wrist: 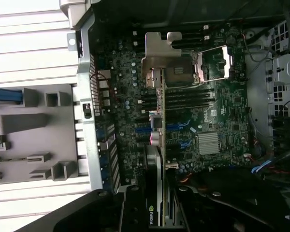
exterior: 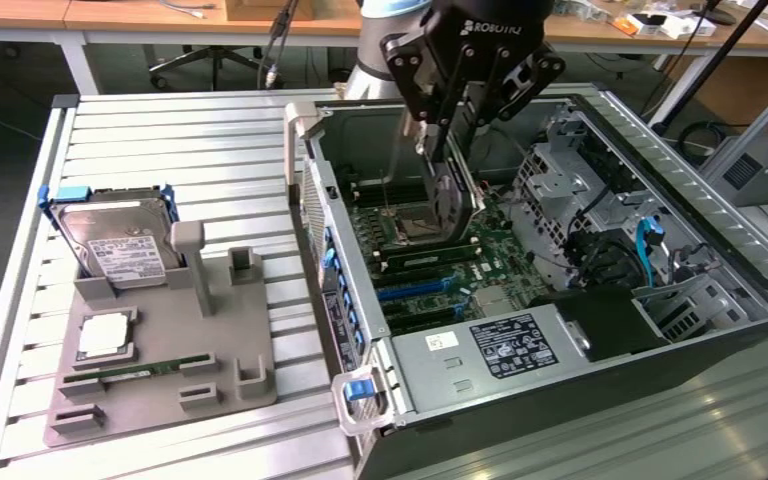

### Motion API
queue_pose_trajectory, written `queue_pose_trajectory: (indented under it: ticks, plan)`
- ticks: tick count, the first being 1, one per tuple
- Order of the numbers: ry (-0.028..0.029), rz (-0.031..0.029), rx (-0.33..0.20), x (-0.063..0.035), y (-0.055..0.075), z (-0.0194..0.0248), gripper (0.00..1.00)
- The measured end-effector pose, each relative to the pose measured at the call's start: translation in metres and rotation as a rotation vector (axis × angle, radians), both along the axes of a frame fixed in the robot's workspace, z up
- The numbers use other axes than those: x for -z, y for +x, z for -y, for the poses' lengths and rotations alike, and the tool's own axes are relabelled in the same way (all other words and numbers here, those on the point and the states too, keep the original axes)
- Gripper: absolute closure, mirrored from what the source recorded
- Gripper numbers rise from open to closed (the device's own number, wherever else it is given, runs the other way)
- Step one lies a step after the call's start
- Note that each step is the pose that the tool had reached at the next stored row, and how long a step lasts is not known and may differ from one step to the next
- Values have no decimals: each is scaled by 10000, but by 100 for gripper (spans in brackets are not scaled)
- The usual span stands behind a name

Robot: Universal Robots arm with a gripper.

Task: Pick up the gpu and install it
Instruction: 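Pick up the gpu and move the gpu toward the slot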

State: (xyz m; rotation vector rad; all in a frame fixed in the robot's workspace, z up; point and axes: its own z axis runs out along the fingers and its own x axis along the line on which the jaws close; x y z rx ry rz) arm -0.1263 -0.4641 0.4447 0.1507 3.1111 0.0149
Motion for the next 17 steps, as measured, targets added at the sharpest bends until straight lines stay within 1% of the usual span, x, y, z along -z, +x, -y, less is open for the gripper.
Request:
queue_pose_trajectory:
  ticks: [6, 13, 17]
  plan:
    - [-7, 0, 0, 7, 87, 0, 73]
    - [-52, 0, 1, 28, 214, 0, 73]
    - [-75, 0, 0, 37, 264, 0, 73]
